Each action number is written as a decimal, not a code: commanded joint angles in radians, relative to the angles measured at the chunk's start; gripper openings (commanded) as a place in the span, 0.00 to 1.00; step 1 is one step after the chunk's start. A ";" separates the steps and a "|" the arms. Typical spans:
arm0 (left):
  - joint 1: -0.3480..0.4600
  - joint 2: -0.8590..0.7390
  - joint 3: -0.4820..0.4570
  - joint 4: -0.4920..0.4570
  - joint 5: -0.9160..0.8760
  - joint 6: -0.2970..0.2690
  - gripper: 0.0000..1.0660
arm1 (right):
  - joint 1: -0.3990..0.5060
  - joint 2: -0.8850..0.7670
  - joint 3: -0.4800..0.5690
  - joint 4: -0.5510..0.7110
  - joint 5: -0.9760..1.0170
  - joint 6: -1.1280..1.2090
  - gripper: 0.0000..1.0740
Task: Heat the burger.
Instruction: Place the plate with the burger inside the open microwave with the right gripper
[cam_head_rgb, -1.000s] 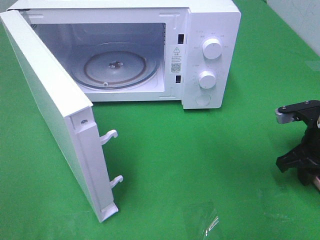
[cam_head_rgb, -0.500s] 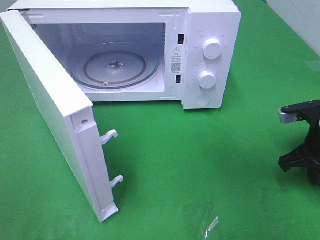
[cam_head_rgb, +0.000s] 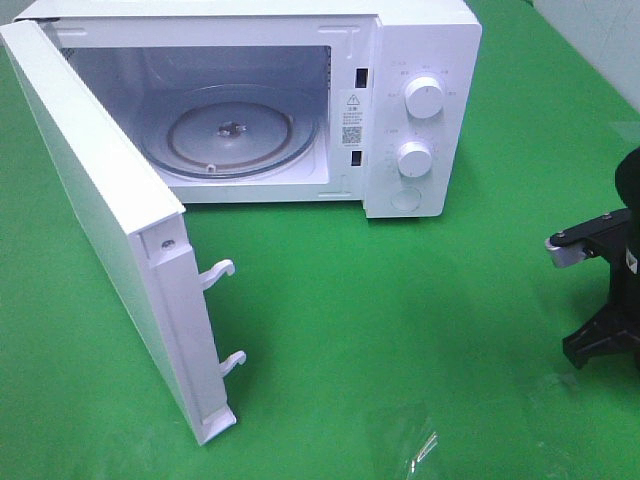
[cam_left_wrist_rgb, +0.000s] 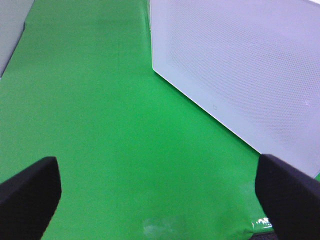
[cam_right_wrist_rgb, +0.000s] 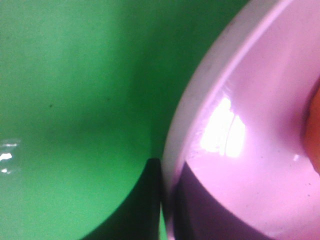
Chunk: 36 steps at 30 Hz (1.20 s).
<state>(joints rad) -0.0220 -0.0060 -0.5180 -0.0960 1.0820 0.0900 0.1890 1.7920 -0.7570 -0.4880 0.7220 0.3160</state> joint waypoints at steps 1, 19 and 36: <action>0.002 -0.016 0.002 -0.006 -0.013 0.001 0.92 | 0.029 -0.017 0.002 -0.032 0.044 0.039 0.00; 0.002 -0.016 0.002 -0.006 -0.013 0.001 0.92 | 0.213 -0.202 0.113 -0.087 0.159 0.129 0.00; 0.002 -0.016 0.002 -0.006 -0.013 0.001 0.92 | 0.434 -0.380 0.190 -0.136 0.281 0.216 0.00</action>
<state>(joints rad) -0.0220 -0.0060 -0.5180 -0.0960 1.0820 0.0900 0.5880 1.4410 -0.5730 -0.5710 0.9360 0.5050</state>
